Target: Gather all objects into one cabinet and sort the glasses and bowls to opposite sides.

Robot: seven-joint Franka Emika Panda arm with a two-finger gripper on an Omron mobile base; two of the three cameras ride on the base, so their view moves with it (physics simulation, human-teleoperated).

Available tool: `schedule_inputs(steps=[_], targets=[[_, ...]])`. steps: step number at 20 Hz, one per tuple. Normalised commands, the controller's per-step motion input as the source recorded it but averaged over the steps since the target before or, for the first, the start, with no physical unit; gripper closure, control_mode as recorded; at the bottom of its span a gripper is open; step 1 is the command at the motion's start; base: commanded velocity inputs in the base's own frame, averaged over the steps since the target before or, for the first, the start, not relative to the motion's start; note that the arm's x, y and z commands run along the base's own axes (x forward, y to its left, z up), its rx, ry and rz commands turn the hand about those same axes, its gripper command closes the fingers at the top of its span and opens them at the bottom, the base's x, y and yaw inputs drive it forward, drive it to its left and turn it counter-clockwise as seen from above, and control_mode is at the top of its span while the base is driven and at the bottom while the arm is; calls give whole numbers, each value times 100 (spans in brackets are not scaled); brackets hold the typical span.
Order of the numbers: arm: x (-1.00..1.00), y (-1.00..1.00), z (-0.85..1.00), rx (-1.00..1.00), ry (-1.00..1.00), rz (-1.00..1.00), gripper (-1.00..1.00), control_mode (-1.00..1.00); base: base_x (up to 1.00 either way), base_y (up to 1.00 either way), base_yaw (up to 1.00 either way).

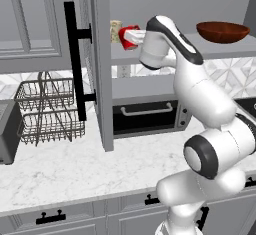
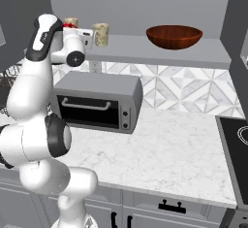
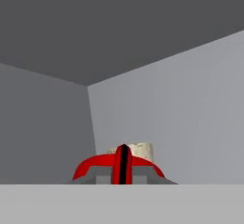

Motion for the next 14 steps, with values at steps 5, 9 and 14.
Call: schedule_inputs(steps=[5,9,14], targets=[[9,2,31,0,0,0,100,-100,0,0,0],[0,3,28,-1,0,0,100,-100,0,0,0],[5,9,3,-2,0,0,100,-100,0,0,0]])
